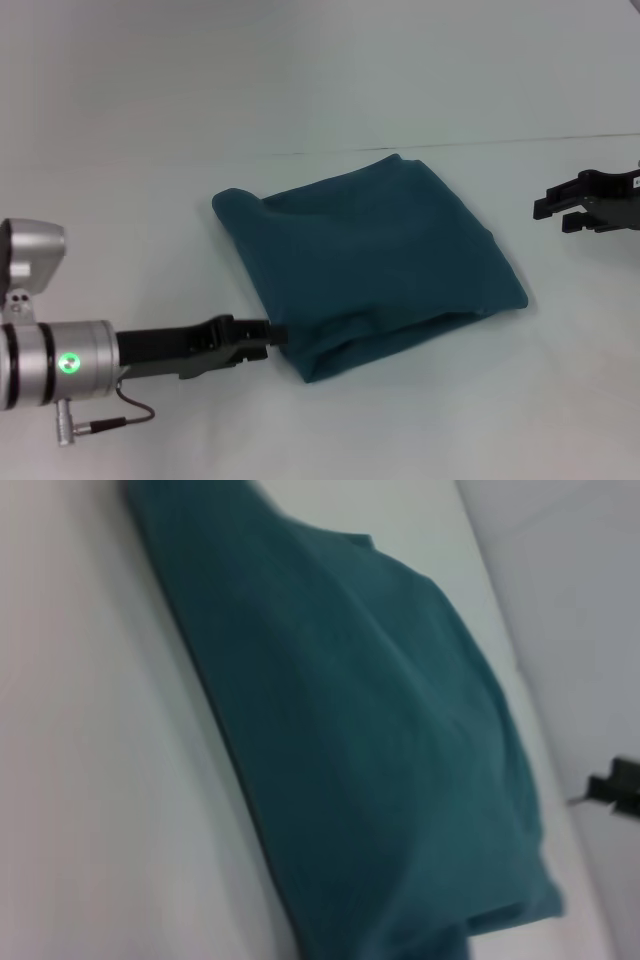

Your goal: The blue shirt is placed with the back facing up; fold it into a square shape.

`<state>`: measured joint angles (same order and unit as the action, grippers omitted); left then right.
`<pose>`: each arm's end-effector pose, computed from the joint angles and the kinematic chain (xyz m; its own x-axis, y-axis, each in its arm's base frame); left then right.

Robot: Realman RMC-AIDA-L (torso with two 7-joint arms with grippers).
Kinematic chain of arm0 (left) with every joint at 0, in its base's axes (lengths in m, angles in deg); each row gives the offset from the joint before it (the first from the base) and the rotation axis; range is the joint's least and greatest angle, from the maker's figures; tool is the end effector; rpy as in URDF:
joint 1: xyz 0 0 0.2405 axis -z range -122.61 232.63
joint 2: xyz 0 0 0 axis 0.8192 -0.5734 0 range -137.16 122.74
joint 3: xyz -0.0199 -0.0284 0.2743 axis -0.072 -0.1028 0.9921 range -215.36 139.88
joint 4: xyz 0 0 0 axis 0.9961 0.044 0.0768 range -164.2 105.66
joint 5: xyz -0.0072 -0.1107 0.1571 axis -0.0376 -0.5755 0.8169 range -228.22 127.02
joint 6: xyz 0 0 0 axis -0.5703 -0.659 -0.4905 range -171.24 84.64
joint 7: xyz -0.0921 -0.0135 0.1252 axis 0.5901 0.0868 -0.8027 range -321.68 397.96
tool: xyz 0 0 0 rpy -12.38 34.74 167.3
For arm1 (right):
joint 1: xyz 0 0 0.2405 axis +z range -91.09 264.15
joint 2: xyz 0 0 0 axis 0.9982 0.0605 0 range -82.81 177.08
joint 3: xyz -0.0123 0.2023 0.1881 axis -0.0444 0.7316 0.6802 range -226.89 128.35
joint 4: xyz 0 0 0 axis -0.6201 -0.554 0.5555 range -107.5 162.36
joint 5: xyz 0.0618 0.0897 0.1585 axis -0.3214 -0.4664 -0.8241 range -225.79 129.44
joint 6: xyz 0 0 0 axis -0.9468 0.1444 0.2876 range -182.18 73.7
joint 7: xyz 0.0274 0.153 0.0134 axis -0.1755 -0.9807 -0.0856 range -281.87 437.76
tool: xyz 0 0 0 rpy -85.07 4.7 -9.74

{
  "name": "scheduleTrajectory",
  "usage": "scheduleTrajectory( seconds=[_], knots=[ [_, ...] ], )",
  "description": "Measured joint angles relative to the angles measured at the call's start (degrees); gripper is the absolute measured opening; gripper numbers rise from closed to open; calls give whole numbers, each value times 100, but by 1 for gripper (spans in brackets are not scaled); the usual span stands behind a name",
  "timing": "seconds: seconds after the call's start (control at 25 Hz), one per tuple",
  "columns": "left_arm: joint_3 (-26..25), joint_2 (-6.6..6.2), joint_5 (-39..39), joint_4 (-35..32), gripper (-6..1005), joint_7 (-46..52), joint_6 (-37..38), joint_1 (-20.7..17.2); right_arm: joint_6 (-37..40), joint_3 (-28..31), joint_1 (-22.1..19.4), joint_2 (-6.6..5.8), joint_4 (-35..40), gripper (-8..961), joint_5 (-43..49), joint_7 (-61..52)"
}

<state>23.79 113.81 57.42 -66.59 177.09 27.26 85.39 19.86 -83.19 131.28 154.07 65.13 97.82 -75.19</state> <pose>-0.2540 0.3402 -0.0760 0.1044 0.9274 0.3591 0.9668 -0.1793 0.1819 0.2972 0.4282 0.0749 0.0901 -0.8839 -0.4589 -0.9747 0.0164 -0.2230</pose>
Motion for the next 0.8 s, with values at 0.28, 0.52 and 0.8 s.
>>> scheduleTrajectory(
  seconds=[0.28, 0.52, 0.8],
  knots=[
    [-611, -6, 3, 556, 596, 756, 372, 111, 31, -36, 26, 11, 1, 586, -106, 42],
    [-745, 79, -25, 1209, 691, 1010, 232, 359, 32, -86, 84, 28, 32, 589, -131, 66],
    [-811, 170, -29, 1229, 692, 1384, -30, 460, 33, -148, 90, 31, 44, 593, -137, 161]
  ],
)
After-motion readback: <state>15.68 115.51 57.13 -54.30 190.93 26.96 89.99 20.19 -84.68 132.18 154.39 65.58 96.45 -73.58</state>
